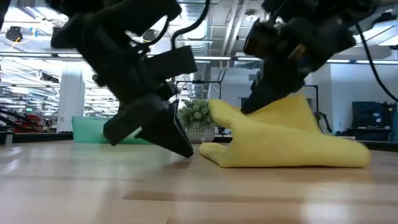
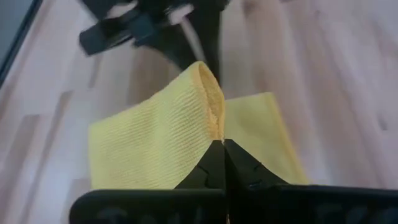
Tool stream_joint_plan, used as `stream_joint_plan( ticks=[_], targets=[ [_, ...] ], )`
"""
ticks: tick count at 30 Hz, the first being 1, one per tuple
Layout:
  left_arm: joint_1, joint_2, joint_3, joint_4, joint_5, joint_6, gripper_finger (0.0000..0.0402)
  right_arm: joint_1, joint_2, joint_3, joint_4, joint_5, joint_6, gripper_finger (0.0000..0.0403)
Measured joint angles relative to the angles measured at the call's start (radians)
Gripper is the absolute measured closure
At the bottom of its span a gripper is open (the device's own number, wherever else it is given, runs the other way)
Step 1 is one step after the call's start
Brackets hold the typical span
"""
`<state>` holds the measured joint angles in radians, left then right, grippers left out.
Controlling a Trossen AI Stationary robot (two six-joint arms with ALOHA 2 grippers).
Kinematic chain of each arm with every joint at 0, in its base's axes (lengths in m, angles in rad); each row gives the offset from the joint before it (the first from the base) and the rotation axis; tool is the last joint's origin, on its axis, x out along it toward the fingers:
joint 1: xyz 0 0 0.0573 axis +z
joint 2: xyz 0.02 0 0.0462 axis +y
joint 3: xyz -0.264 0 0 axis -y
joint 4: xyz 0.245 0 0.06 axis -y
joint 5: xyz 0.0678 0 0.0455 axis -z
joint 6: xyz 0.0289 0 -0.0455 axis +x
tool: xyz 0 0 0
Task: Fold microfiber towels
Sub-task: Fold the yellow microfiber cloth
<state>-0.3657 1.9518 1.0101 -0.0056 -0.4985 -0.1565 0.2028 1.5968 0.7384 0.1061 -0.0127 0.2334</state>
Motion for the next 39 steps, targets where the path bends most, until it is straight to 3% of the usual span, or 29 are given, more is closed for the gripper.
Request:
stream_joint_plan(
  ticks=[3,9,15,27,39],
  targets=[
    [0.006,-0.002,-0.049,0.102,0.004,-0.012,0.0356,-0.038,0.028,0.001,0.019,-0.028,-0.021,0.0396],
    [0.007,-0.002,-0.062,0.144,0.004,-0.015,0.0356,-0.073,0.091,0.001,0.047,-0.052,-0.025,0.0393],
    [0.009,0.001,-0.062,0.274,0.133,0.001,0.0356,-0.090,0.125,0.001,0.058,-0.050,-0.024,0.0393],
    [-0.008,0.030,-0.059,0.405,0.296,0.019,0.0356,-0.094,0.126,0.001,0.051,-0.041,-0.013,0.0391],
    [-0.046,0.093,-0.055,0.505,0.330,0.022,0.0356,-0.094,0.125,0.001,0.047,-0.039,0.003,0.0391]
  ],
)
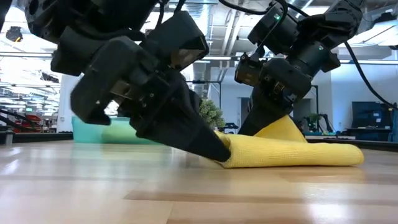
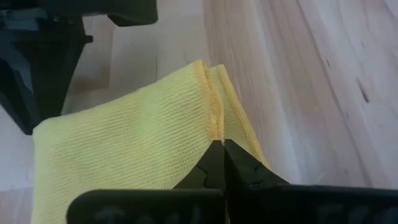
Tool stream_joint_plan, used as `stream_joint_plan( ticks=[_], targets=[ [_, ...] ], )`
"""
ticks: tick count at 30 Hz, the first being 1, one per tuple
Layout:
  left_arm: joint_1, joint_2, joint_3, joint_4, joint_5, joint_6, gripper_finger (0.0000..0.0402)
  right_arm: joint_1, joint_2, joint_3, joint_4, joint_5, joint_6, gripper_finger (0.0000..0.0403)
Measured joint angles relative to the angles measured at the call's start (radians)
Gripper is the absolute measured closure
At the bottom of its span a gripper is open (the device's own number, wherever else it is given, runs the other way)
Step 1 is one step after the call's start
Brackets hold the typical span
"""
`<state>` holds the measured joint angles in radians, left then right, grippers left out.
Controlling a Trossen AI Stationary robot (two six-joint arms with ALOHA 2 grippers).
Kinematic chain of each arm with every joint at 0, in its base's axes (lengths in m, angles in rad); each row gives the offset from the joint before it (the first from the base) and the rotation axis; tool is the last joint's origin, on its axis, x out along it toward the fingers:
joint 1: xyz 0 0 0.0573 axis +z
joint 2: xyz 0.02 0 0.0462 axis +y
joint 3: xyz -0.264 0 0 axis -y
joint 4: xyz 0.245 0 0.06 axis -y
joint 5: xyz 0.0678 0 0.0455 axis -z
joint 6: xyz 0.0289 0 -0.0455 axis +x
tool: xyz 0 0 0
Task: Fold microfiber towels
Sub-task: Fold the yellow microfiber cloth
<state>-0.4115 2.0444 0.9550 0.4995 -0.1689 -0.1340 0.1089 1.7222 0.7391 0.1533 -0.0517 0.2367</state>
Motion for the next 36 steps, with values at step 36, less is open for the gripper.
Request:
stream_joint_plan(
  ticks=[36],
  targets=[
    [-0.030,-0.065,0.055,-0.173,-0.127,-0.100,0.0356,-0.035,-0.024,0.000,0.031,0.056,0.025,0.0237]
  ],
)
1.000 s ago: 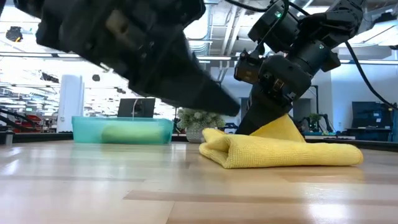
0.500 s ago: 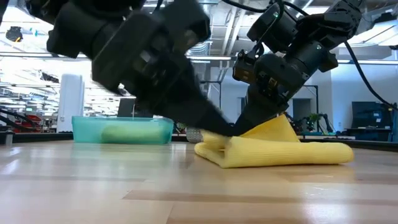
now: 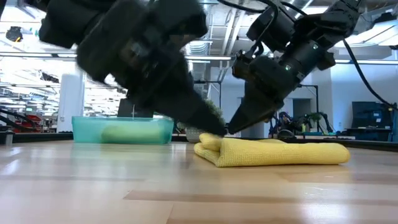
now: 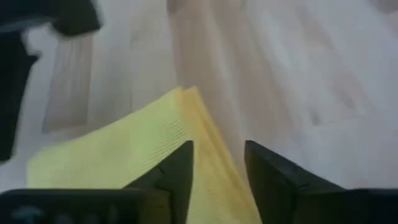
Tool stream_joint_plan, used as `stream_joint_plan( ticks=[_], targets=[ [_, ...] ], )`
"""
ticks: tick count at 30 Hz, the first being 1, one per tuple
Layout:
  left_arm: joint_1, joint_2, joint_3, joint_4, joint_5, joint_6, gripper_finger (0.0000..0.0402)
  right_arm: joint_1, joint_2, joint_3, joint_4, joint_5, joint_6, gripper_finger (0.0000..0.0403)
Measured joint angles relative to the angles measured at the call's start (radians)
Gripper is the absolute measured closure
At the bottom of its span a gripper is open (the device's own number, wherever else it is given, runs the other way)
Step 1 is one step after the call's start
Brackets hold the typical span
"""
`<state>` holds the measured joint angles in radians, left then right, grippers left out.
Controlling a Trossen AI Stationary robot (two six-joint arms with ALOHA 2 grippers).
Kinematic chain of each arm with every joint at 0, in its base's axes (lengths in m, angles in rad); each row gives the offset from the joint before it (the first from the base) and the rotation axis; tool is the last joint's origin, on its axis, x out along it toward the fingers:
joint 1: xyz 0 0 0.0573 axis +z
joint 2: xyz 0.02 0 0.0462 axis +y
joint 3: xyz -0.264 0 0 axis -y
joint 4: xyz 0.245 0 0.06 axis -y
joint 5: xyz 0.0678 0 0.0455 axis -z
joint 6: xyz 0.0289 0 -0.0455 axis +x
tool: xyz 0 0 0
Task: Fold microfiber towels
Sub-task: Fold the yellow microfiber cloth
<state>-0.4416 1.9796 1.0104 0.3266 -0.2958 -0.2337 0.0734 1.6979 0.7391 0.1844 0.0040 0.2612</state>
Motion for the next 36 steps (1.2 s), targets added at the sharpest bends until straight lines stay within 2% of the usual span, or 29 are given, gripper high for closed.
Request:
stream_joint_plan(
  ticks=[3,5,11,13,18,25,32,36],
  targets=[
    [0.001,-0.012,0.028,-0.001,-0.006,0.000,0.0356,-0.013,-0.074,0.000,-0.046,0.001,0.000,0.0215],
    [0.009,-0.013,0.049,0.002,-0.049,0.000,0.0356,-0.010,-0.134,-0.001,-0.107,0.000,-0.013,0.0211],
    [0.077,-0.013,0.059,-0.087,-0.214,-0.060,0.0356,0.041,-0.225,-0.064,-0.132,-0.010,-0.023,0.0244],
    [0.103,-0.012,0.056,-0.148,-0.225,-0.100,0.0356,0.053,-0.222,-0.104,-0.111,-0.009,0.017,0.0263],
    [0.149,0.002,0.001,-0.227,-0.228,-0.173,0.0356,0.066,-0.127,-0.200,0.110,-0.007,0.100,0.0307],
    [0.155,-0.007,-0.040,-0.206,-0.263,-0.168,0.0356,0.062,0.002,-0.209,0.211,0.020,0.146,0.0342],
    [0.127,-0.082,0.029,-0.348,-0.271,-0.133,0.0356,0.094,-0.100,-0.212,0.198,0.027,0.144,0.0360],
    [0.132,-0.127,0.042,-0.414,-0.252,-0.138,0.0356,0.141,-0.122,-0.211,0.255,0.026,0.072,0.0364]
  ],
)
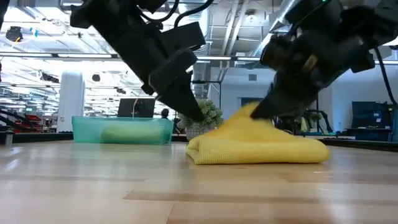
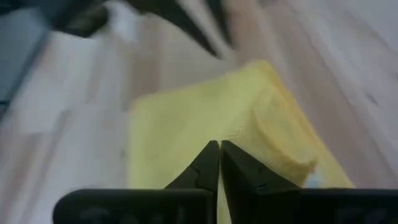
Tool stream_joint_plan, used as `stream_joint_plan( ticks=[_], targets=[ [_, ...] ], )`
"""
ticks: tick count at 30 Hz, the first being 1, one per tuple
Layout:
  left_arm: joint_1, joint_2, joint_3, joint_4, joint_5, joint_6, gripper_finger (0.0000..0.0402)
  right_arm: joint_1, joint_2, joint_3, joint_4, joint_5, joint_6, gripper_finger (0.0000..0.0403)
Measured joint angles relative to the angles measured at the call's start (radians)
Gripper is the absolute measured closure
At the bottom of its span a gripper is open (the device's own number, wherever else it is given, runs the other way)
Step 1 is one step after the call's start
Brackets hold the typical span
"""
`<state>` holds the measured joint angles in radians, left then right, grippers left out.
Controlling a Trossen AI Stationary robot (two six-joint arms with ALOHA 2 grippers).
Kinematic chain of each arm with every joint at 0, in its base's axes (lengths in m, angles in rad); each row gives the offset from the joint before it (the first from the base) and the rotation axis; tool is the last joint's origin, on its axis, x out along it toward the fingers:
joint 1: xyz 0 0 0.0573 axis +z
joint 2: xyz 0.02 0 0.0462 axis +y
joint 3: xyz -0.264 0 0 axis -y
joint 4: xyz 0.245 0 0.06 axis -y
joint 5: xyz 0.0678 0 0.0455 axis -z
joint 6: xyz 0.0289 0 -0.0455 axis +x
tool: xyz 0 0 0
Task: Fold microfiber towels
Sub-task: Fold the yellow microfiber cloth
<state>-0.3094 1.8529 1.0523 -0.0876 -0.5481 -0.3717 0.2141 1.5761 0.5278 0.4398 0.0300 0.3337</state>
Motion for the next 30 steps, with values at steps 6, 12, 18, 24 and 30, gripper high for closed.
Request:
stream_joint_plan(
  ticks=[6,12,18,24,30],
  targets=[
    [0.010,0.015,-0.005,0.015,0.095,0.027,0.0356,0.066,0.048,0.001,0.158,0.011,-0.054,0.0341],
    [0.015,0.035,-0.035,-0.022,0.081,-0.035,0.0356,0.046,0.047,0.000,-0.006,0.272,0.008,0.0310],
    [0.014,0.034,-0.045,-0.030,0.073,-0.061,0.0356,-0.009,0.046,0.000,-0.087,0.310,0.032,0.0276],
    [0.012,0.034,-0.045,-0.036,0.071,-0.069,0.0356,-0.033,-0.010,0.002,-0.151,0.288,0.033,0.0230],
    [0.004,0.029,0.005,-0.030,0.061,-0.075,0.0356,-0.017,-0.017,0.002,-0.087,0.095,-0.009,0.0217]
  ],
)
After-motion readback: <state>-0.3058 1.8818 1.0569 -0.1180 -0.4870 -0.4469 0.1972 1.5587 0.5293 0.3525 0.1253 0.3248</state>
